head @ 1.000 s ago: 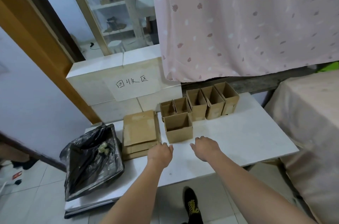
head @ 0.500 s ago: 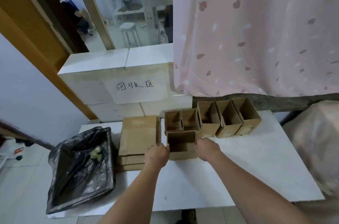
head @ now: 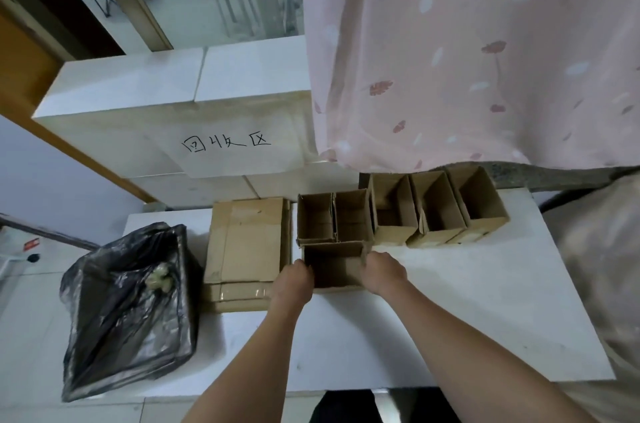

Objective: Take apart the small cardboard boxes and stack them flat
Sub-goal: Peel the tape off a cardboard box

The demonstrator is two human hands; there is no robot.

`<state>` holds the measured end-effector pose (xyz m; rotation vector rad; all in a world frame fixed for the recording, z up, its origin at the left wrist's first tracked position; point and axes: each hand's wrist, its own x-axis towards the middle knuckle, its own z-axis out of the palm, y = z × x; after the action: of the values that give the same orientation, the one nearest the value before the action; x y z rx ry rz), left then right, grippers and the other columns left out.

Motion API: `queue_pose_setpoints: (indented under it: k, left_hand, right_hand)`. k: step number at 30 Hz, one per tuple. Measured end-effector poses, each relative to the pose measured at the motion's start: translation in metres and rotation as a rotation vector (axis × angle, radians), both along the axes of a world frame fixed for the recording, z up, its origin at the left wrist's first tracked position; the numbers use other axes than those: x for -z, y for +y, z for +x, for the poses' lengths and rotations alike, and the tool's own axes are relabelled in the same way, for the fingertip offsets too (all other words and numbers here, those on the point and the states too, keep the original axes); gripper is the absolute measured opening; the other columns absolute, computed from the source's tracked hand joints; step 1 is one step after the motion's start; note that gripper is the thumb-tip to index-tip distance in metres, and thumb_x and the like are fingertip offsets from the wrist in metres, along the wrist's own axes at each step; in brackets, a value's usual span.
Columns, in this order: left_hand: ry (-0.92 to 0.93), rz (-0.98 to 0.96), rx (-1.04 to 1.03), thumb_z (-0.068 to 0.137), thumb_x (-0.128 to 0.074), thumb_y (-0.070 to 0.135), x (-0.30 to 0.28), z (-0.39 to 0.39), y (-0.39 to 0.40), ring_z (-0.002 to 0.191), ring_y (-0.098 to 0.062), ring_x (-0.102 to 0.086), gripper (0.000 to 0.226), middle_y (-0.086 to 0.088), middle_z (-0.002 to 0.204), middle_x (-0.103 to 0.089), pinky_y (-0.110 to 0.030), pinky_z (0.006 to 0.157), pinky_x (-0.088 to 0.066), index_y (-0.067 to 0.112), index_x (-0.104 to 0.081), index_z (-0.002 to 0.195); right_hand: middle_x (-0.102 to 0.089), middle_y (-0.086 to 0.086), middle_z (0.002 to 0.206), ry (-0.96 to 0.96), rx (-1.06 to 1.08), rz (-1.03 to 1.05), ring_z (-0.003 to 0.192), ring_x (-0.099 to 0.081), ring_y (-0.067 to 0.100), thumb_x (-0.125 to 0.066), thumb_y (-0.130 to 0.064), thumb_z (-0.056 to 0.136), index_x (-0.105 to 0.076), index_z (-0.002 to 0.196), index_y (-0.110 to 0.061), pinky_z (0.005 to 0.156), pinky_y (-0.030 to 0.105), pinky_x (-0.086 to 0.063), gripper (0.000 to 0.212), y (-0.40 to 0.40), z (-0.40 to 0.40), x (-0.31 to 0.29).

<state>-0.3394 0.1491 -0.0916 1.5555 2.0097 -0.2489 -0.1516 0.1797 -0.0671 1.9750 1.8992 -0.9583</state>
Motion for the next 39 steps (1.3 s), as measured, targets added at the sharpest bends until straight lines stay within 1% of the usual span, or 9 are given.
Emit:
queue_pose_setpoints:
  k: [4,14,17,23,29,31,32,34,39]
  left_hand:
    - [-0.004,-0.041,-0.101,0.101,-0.041,0.008,-0.004,0.019,-0.006,0.082,-0.019,-0.058,0.02,-0.009,0.105,-0.067,-0.027,0.069,-0.046,0.007,-0.057,0.113]
    - [-0.008,0.03,-0.186,0.101,-0.041,0.01,-0.017,0.141,-0.041,0.085,-0.021,-0.061,0.018,-0.009,0.105,-0.067,-0.026,0.074,-0.05,0.008,-0.057,0.108]
    - [-0.063,0.081,-0.233,0.101,-0.034,0.009,-0.024,0.196,-0.054,0.089,-0.025,-0.064,0.025,-0.011,0.1,-0.068,-0.033,0.078,-0.054,0.005,-0.058,0.099]
    - [-0.207,0.122,-0.313,0.101,-0.033,0.013,-0.034,0.303,-0.066,0.066,-0.015,-0.052,0.026,-0.002,0.078,-0.06,-0.021,0.049,-0.033,0.01,-0.055,0.087]
    - [-0.427,0.101,-0.593,0.096,-0.035,0.013,-0.028,0.367,-0.079,0.063,-0.014,-0.053,0.026,-0.004,0.08,-0.063,-0.022,0.049,-0.038,0.014,-0.058,0.084]
    - [-0.508,0.087,-0.71,0.095,-0.037,0.009,-0.024,0.377,-0.079,0.068,-0.018,-0.058,0.025,-0.01,0.087,-0.065,-0.024,0.051,-0.044,0.012,-0.06,0.085]
    - [-0.566,0.082,-0.774,0.095,-0.038,0.005,-0.021,0.38,-0.078,0.072,-0.021,-0.062,0.025,-0.014,0.09,-0.066,-0.024,0.052,-0.049,0.01,-0.061,0.087]
    - [-0.693,0.068,-0.869,0.094,-0.038,-0.003,-0.017,0.383,-0.077,0.083,-0.031,-0.068,0.026,-0.019,0.097,-0.066,-0.029,0.059,-0.059,0.002,-0.064,0.096]
    - [-0.942,-0.004,-0.83,0.094,-0.042,-0.011,-0.014,0.384,-0.074,0.088,-0.038,-0.072,0.028,-0.025,0.099,-0.073,-0.047,0.08,-0.061,-0.006,-0.068,0.103]
  right_hand:
    - [-0.055,0.003,0.089,0.067,0.043,-0.024,0.082,-0.055,0.023,-0.05,-0.013,0.092,-0.059,0.104,-0.011,0.068,0.03,-0.044,0.014,0.001,0.013,-0.003]
    - [-0.057,-0.001,0.079,0.131,-0.052,0.063,0.068,-0.053,0.014,-0.05,-0.019,0.094,-0.058,0.092,-0.016,0.053,0.025,-0.037,0.009,-0.017,0.136,-0.01]
    - [-0.057,0.0,0.08,0.135,-0.081,0.105,0.072,-0.055,0.019,-0.048,-0.021,0.094,-0.057,0.093,-0.014,0.06,0.027,-0.042,0.012,-0.028,0.195,-0.019]
    - [-0.042,-0.005,0.064,0.125,-0.093,0.243,0.065,-0.049,0.02,-0.042,-0.021,0.097,-0.049,0.08,-0.014,0.053,0.028,-0.033,0.019,-0.043,0.307,-0.041]
    - [-0.051,-0.002,0.068,0.159,-0.066,0.206,0.061,-0.051,0.015,-0.044,-0.038,0.099,-0.049,0.069,-0.015,0.05,0.028,-0.034,0.038,-0.054,0.374,-0.049]
    - [-0.06,0.002,0.082,0.252,-0.036,0.155,0.075,-0.06,0.019,-0.042,-0.05,0.099,-0.062,0.083,-0.013,0.058,0.028,-0.044,0.046,-0.06,0.386,-0.048]
    - [-0.063,0.005,0.099,0.309,-0.013,0.125,0.091,-0.062,0.021,-0.04,-0.056,0.099,-0.065,0.106,-0.013,0.072,0.029,-0.05,0.05,-0.062,0.393,-0.047]
    - [-0.057,0.004,0.132,0.427,0.032,0.074,0.12,-0.055,0.021,-0.041,-0.063,0.096,-0.045,0.143,-0.022,0.095,0.032,-0.047,0.062,-0.066,0.409,-0.048]
    - [-0.019,-0.007,0.159,0.527,0.053,0.09,0.143,-0.028,0.019,-0.075,-0.068,0.07,-0.009,0.153,-0.043,0.109,0.036,-0.035,0.109,-0.066,0.45,-0.056]
